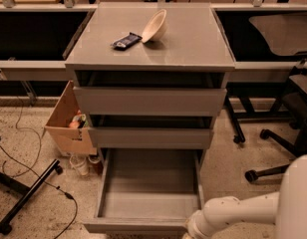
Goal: Close bottom drawer
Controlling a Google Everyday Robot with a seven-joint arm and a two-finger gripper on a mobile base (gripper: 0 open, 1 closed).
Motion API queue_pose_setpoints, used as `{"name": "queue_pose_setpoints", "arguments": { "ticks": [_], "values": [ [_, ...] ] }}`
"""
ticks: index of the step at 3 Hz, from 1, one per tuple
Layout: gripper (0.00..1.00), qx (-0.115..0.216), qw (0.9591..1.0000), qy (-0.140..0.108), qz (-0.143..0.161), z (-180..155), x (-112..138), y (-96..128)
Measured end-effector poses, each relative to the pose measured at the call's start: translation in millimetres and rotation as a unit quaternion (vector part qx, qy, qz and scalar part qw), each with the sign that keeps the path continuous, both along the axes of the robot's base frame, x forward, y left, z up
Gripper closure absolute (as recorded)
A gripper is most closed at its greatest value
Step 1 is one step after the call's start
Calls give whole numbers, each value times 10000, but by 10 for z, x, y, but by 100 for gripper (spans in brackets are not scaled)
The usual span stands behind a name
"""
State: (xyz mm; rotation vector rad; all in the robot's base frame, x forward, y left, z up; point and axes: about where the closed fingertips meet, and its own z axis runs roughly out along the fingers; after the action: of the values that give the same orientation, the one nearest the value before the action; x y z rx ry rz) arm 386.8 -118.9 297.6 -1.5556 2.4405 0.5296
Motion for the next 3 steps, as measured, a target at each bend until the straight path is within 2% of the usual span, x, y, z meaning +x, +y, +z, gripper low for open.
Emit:
{"name": "queue_pose_setpoints", "arguments": {
  "ticks": [1,2,3],
  "values": [
    [63,231,9997,83,-87,-357,-34,-271],
    [86,376,9992,-47,-91,-696,22,-364],
    [100,383,9986,-332,-166,-1024,185,-369]
  ]
}}
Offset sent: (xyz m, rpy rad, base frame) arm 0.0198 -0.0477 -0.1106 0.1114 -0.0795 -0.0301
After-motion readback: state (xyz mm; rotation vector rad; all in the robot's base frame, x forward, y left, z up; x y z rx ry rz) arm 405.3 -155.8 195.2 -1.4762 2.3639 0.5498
